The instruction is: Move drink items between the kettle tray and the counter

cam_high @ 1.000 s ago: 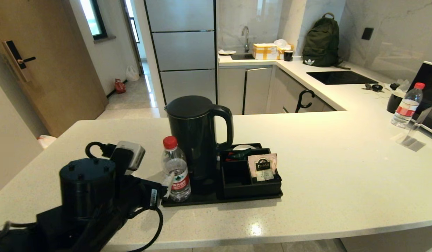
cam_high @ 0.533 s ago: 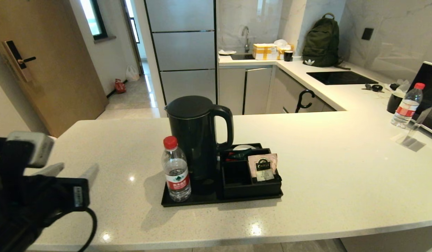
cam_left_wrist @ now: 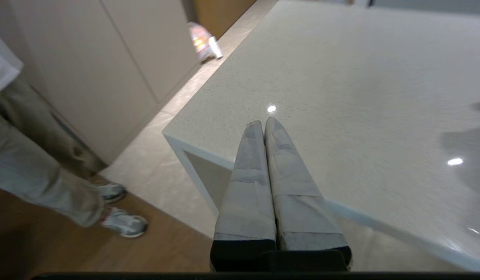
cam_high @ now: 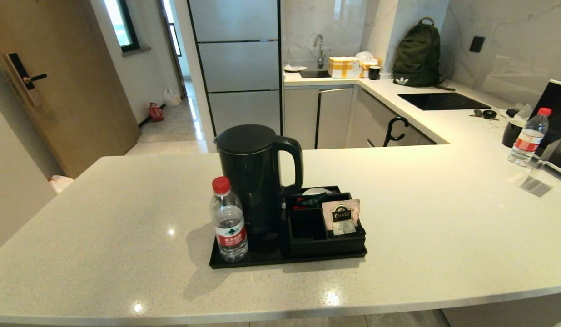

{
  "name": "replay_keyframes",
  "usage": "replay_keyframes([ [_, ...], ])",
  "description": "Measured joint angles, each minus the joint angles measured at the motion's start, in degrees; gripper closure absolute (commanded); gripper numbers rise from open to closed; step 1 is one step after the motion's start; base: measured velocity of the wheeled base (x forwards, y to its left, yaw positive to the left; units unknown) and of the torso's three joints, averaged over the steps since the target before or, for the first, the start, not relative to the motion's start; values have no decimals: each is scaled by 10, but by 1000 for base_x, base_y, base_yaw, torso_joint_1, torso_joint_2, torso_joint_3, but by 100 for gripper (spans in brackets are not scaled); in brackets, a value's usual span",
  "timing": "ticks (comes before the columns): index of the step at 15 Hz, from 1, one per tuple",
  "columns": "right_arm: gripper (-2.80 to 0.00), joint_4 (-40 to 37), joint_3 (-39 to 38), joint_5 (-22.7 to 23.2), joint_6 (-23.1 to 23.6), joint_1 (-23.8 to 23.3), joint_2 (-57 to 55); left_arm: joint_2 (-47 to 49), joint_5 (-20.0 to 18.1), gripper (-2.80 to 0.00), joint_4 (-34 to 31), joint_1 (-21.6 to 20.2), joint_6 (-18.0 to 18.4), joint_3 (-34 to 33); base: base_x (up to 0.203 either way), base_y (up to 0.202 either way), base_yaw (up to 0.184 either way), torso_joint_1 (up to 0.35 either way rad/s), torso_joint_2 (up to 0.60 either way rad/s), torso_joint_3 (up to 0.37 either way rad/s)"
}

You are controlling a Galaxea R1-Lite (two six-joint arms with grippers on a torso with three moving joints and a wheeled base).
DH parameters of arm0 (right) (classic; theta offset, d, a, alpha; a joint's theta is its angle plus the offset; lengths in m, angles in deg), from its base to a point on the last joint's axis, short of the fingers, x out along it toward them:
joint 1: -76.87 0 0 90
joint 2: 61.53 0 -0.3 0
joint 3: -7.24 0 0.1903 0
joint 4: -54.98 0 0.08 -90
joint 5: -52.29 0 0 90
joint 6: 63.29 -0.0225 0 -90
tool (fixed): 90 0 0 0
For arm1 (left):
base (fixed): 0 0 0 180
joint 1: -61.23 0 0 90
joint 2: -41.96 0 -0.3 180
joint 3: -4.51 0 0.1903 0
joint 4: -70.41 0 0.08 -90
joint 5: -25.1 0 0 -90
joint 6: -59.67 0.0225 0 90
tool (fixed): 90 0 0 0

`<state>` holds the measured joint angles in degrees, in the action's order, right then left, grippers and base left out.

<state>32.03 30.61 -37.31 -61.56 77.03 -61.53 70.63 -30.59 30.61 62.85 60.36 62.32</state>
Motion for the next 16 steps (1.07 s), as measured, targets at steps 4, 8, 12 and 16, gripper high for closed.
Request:
replay_keyframes([
  [4,0,0,0,0,0,0,0,-174,-111,0,-330,-11,-28,136,0,0,0,0,0,0],
  [8,0,0,0,0,0,0,0,-266,-221,0,-392,-14,-63,75,0,0,0,0,0,0],
  [12,0,0,0,0,0,0,0,-285,-246,0,-106,-15,-43,-134,0,0,0,0,0,0],
  [16,0,0,0,0,0,0,0,-287,-266,0,172,-14,25,-323,0,0,0,0,0,0],
])
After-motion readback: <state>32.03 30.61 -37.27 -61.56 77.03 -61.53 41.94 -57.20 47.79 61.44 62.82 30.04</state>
